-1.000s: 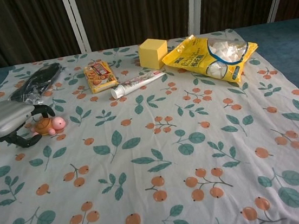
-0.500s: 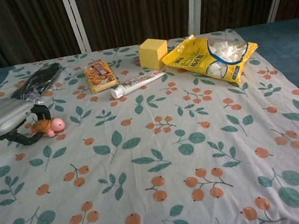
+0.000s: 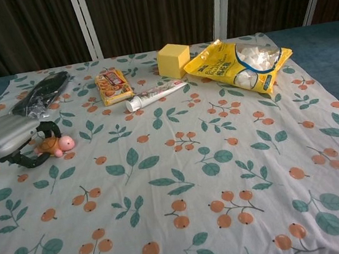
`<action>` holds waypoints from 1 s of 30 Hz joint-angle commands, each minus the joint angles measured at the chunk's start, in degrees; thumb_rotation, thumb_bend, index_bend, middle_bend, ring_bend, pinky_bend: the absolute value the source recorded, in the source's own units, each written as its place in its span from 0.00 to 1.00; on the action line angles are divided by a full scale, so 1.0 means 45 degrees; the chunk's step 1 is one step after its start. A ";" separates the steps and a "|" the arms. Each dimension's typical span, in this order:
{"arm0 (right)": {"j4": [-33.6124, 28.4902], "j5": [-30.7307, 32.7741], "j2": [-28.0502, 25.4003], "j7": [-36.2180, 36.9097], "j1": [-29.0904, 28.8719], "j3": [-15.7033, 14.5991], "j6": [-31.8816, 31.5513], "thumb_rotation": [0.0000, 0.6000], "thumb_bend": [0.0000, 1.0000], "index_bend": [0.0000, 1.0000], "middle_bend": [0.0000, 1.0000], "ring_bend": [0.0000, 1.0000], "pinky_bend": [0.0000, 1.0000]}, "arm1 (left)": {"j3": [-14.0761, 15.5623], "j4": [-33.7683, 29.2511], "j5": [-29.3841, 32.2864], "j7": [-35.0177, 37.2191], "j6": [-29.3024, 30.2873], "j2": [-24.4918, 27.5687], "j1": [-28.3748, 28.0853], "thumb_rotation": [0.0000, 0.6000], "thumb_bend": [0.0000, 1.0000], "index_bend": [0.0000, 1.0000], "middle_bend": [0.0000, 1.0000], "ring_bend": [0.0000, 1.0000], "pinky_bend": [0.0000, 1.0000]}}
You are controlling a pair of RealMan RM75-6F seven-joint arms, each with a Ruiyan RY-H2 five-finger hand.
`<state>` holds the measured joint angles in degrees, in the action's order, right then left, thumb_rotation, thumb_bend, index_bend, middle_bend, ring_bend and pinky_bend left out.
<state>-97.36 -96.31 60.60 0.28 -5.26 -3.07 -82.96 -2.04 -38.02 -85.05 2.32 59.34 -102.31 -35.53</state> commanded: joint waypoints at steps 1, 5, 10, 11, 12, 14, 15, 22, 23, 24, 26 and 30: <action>-0.0004 0.0003 -0.0008 0.0010 0.0004 0.0001 -0.0007 1.00 0.13 0.00 0.00 0.00 0.00 | 0.0032 -0.0139 -0.0002 -0.0048 -0.0068 0.0106 -0.0012 1.00 0.41 0.00 0.03 0.90 1.00; -0.0008 0.0051 -0.0008 -0.0022 0.0002 0.0008 0.0025 1.00 0.13 0.00 0.00 0.00 0.00 | 0.0075 -0.0537 -0.0159 -0.0046 0.0302 0.0318 0.0051 1.00 0.41 0.00 0.00 0.91 1.00; -0.0086 0.0149 -0.0016 -0.0138 -0.0016 -0.0009 0.0164 1.00 0.13 0.00 0.00 0.00 0.00 | 0.0104 -0.1416 -0.0333 -0.0391 0.1000 0.0791 0.0267 1.00 0.41 0.00 0.00 0.90 1.00; -0.0100 0.0146 -0.0020 -0.0153 -0.0012 -0.0009 0.0157 1.00 0.13 0.00 0.00 0.00 0.00 | 0.0114 -0.1710 -0.0397 -0.0541 0.1227 0.0995 0.0333 1.00 0.41 0.00 0.00 0.90 1.00; -0.0113 0.0140 -0.0024 -0.0159 -0.0008 -0.0010 0.0147 1.00 0.13 0.00 0.00 0.00 0.00 | 0.0114 -0.1965 -0.0430 -0.0700 0.1401 0.1170 0.0396 1.00 0.41 0.00 0.00 0.88 1.00; -0.0143 0.0115 -0.0048 -0.0153 0.0011 -0.0020 0.0110 1.00 0.13 0.00 0.00 0.00 0.00 | 0.0131 -0.2854 -0.0493 -0.1028 0.1871 0.1749 0.0629 1.00 0.41 0.00 0.00 0.79 0.97; -0.0156 0.0095 -0.0059 -0.0149 0.0020 -0.0028 0.0090 1.00 0.13 0.00 0.00 0.00 0.00 | 0.0171 -0.3396 -0.0517 -0.1147 0.2085 0.2093 0.0781 1.00 0.41 0.00 0.00 0.67 0.90; -0.0221 -0.0057 -0.0100 -0.0111 0.0056 -0.0143 0.0080 1.00 0.13 0.00 0.00 0.00 0.00 | 0.1828 -0.9237 -0.1421 -0.1422 0.5058 0.5613 0.3347 0.93 0.40 0.00 0.00 0.04 0.16; -0.0203 -0.0112 -0.0051 -0.0124 0.0092 -0.0103 -0.0068 1.00 0.13 0.00 0.00 0.00 0.00 | 0.2159 -0.9852 -0.1667 -0.1244 0.5927 0.6015 0.3987 0.90 0.40 0.00 0.00 0.02 0.11; -0.0171 -0.0148 0.0000 -0.0167 0.0133 -0.0065 -0.0208 1.00 0.13 0.00 0.00 0.00 0.00 | 0.2299 -1.0075 -0.1856 -0.1002 0.6645 0.6179 0.4437 0.86 0.39 0.00 0.00 0.01 0.09; -0.0131 -0.0137 0.0113 -0.0450 0.0269 -0.0004 -0.0474 1.00 0.13 0.00 0.00 0.00 0.00 | 0.2329 -0.9941 -0.2029 -0.0608 0.8096 0.6152 0.5354 0.77 0.39 0.00 0.00 0.00 0.07; -0.0333 -0.0039 0.0266 -0.1051 0.0409 0.0001 -0.0548 1.00 0.13 0.00 0.00 0.00 0.00 | 0.2428 -0.9652 -0.2393 -0.0541 0.8493 0.6238 0.5778 0.70 0.39 0.00 0.00 0.00 0.07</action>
<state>-98.46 -96.63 61.42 -3.63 -3.77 -3.13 -85.22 6.58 -81.81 -93.02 -1.66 93.71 -77.18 -13.61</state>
